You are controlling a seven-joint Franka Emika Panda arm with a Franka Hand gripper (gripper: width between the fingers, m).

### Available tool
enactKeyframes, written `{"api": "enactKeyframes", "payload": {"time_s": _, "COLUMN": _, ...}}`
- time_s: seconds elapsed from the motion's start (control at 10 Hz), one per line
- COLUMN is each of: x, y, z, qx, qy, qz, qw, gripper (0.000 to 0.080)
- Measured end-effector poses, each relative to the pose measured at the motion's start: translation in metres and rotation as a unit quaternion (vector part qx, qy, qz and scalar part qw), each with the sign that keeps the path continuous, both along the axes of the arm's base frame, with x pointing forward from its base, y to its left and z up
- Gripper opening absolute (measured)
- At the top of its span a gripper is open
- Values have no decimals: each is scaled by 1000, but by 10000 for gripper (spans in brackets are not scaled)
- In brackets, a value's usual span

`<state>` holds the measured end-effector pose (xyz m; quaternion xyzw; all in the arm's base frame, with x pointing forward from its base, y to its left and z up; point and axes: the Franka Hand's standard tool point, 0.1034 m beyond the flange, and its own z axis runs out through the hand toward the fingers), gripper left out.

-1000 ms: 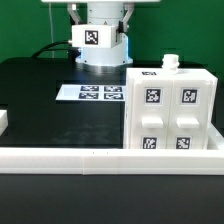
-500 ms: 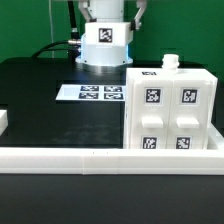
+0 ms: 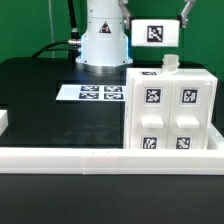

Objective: Assemble cabinet

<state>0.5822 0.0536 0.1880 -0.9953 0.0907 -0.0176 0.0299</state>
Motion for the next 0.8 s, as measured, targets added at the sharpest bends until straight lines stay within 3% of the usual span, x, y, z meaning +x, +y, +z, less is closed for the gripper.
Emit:
{"api": "enactKeyframes", "payload": {"time_s": 0.5, "x": -3, "y": 0, "z": -6, "qx": -1, "qy": 5, "qz": 1, "qw": 1000, "gripper": 563}}
{"api": "enactKeyframes", "payload": {"time_s": 0.8, "x": 6, "y": 12, "z": -13, "qx": -1, "qy": 4, "qz": 12, "qw": 1000, "gripper": 563}}
